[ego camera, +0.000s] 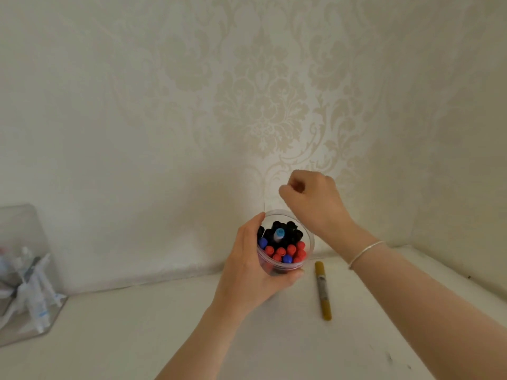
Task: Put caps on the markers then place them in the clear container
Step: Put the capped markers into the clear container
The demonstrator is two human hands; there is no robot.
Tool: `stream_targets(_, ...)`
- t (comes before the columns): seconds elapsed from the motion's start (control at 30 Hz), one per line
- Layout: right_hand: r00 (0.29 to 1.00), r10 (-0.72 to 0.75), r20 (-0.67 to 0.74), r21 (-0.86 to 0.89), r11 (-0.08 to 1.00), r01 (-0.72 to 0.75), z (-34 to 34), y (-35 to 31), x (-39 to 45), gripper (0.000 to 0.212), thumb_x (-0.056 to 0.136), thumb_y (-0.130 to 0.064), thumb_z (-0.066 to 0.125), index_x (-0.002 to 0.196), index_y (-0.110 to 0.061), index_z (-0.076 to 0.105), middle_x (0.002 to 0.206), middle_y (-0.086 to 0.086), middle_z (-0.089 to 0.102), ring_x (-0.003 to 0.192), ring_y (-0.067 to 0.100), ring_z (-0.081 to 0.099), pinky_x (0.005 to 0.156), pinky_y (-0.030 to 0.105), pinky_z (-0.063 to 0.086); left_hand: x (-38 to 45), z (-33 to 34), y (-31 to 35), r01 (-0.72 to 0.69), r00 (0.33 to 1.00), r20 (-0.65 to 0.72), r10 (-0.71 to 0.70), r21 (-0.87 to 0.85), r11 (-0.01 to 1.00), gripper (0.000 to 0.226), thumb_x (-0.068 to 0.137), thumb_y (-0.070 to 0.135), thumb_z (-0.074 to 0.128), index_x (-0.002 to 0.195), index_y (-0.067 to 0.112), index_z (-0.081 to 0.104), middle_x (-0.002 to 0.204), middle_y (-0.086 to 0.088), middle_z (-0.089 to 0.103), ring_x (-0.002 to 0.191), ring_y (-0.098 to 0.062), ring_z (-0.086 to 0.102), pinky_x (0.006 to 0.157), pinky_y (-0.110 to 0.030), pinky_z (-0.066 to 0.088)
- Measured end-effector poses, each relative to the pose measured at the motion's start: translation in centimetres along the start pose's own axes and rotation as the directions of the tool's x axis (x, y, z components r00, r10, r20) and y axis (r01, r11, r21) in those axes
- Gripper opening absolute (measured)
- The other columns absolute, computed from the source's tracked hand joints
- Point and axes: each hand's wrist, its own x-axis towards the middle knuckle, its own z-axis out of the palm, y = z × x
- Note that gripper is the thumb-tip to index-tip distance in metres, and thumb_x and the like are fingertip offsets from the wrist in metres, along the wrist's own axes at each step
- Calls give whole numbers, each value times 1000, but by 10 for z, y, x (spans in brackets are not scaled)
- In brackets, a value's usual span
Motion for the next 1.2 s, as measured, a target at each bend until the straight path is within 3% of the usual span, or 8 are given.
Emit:
stream_targets(0.3,868,-76,490,-532,763,368,13,-2,-17,29,90,-11,47,114,-16,64,109,5,59,90,26,60,69,30,46,2,7,-3,-12,998,-59,14,23,1000,106,52,49,88,139,39,28,131,18,44,120,1,49,94,-16,46)
stream_targets(0.53,888,-142,437,-465,810,358,10,15,-19,28,85,-7,49,107,-19,61,100,-1,61,93,22,58,73,32,47,-1,3,-3,5,999,-33,-5,14,1000,104,53,53,86,137,44,25,132,19,41,121,1,48,93,-11,44)
stream_targets(0.63,979,-204,-8,-109,973,202,-3,34,-20,18,79,-5,54,85,-12,69,84,-1,61,78,21,59,69,34,48,2,5,-1,14,1000,-10,-14,16,1000,104,53,49,87,138,40,27,132,18,41,119,5,48,90,-7,42)
stream_targets(0.73,927,60,-369,-191,972,-139,-24,84,-16,18,85,-14,54,100,-10,61,104,11,57,89,29,56,78,40,47,3,7,-2,14,1000,-5,-14,31,999,105,54,48,87,140,36,29,133,19,40,119,9,45,90,-3,39)
stream_targets(0.8,877,459,-142,-554,697,-455,-31,130,-29,44,91,-30,47,131,-13,40,131,15,42,118,34,45,97,42,38,3,7,-2,19,1000,-15,-18,36,999,105,53,50,87,139,39,27,133,20,39,119,8,44,92,-5,39)
stream_targets(0.93,622,782,45,-823,382,-421,-9,185,-83,56,97,-41,26,145,-12,21,144,13,35,130,31,37,103,40,34,3,7,-6,20,999,-36,-18,60,998,105,53,48,88,137,42,26,133,21,39,120,8,44,93,-6,40)
stream_targets(1.03,812,578,81,-880,424,-213,10,187,-97,39,94,-13,31,131,-11,39,128,7,47,119,24,45,94,31,38,3,7,-7,25,999,-44,-22,64,998,106,52,47,89,137,43,26,132,21,39,119,10,43,93,-4,39)
stream_targets(1.2,840,530,117,-524,751,-401,16,151,-68,40,90,-3,37,129,-13,38,123,12,47,113,29,48,86,35,42,2,8,-5,24,999,-31,-22,58,998,104,52,46,89,135,48,26,132,22,39,119,10,44,90,-2,39)
